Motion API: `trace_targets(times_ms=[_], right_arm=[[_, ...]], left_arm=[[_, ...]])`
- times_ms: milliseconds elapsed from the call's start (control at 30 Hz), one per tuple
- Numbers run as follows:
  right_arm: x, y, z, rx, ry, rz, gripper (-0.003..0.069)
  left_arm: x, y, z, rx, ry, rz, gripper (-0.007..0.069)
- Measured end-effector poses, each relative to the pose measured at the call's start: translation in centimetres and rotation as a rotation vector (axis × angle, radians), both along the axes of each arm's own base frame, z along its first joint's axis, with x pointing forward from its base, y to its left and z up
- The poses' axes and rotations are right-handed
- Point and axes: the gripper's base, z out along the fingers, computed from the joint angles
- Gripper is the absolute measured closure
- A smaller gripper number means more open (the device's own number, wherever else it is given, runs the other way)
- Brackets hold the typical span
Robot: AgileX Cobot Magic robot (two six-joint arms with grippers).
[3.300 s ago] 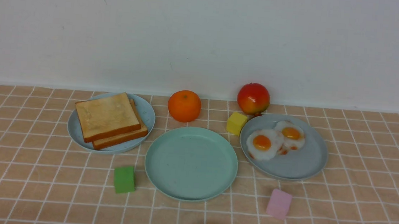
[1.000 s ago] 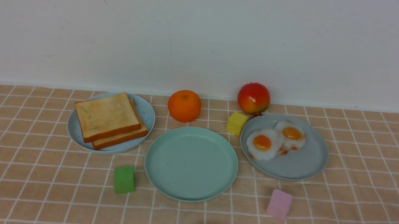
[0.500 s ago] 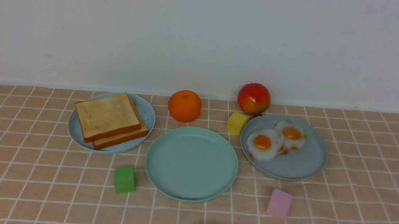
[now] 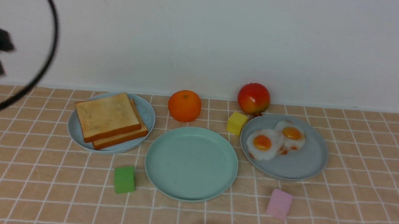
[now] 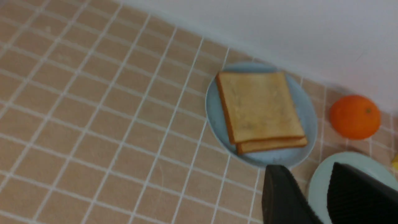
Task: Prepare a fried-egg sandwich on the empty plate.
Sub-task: Use the left arm to grab a slice of bread
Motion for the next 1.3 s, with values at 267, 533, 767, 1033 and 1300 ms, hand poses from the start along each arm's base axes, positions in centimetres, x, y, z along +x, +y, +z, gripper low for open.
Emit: trace_targets(times_ms=[267,533,767,1033,1300], right_arm=[[0.6,4.2,-5.6,-0.009,0.219,0.351,0.0420],[-1.3,8.4,-6.9,-0.100,0.225,0.796,0.0420],[-2.4,10.3,-5.5,-0.090,0.027,1.038,0.0420],[-2.6,10.8,-4.7,-0.076,-0.083,1.101,0.0420],[-2.6,10.8,-4.6,-0.059,-0.088,1.098,0.0420]], left_arm=[[6.2,-1.4,-7.1,-0.132,0.295,-0.040,0.0386],[11.4,0.9,-8.3,-0.355,0.381,-0.103,0.0386],[15.1,3.0,-11.1,-0.435,0.440,-0.083,0.0284],[18.0,3.2,-14.1,-0.369,0.427,-0.194,0.0144],[19.3,3.5,-16.1,-0.361,0.383,-0.172,0.0138]])
